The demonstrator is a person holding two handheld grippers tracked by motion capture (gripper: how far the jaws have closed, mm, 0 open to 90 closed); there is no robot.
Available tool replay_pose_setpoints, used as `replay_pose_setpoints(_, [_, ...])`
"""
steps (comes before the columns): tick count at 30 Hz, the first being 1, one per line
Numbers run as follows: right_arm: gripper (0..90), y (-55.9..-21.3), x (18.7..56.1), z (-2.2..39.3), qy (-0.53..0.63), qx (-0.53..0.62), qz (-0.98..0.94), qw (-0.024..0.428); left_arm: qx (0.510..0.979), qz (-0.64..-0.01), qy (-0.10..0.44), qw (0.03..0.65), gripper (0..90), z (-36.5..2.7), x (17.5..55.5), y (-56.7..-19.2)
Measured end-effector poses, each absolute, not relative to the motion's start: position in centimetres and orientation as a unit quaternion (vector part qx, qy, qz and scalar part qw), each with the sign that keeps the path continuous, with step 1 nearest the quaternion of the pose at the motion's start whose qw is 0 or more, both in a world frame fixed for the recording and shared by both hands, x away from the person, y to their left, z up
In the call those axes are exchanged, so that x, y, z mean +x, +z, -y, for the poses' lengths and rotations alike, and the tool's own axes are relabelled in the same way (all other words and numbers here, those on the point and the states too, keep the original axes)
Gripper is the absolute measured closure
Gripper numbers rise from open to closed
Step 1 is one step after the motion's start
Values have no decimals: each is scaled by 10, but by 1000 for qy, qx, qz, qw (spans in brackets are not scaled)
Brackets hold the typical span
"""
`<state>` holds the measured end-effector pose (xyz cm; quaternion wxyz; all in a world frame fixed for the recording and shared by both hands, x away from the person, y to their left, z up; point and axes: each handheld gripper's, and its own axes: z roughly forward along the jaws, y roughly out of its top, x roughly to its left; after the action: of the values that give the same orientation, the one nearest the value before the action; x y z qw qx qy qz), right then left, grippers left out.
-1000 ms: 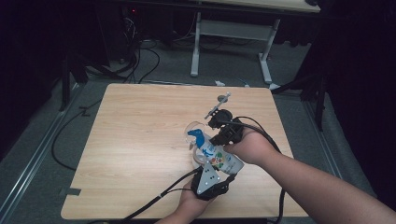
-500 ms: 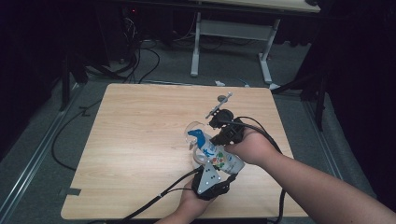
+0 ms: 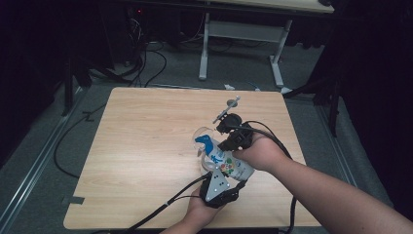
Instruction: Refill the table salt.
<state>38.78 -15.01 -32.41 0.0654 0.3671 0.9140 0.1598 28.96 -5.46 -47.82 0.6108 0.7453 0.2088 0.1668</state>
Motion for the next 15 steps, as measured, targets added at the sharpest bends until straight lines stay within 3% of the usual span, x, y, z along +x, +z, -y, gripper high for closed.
replay_pose_setpoints(15, [900, -327, 391, 148, 160, 365, -915, 64, 745, -211, 168, 610, 547, 54, 291, -480])
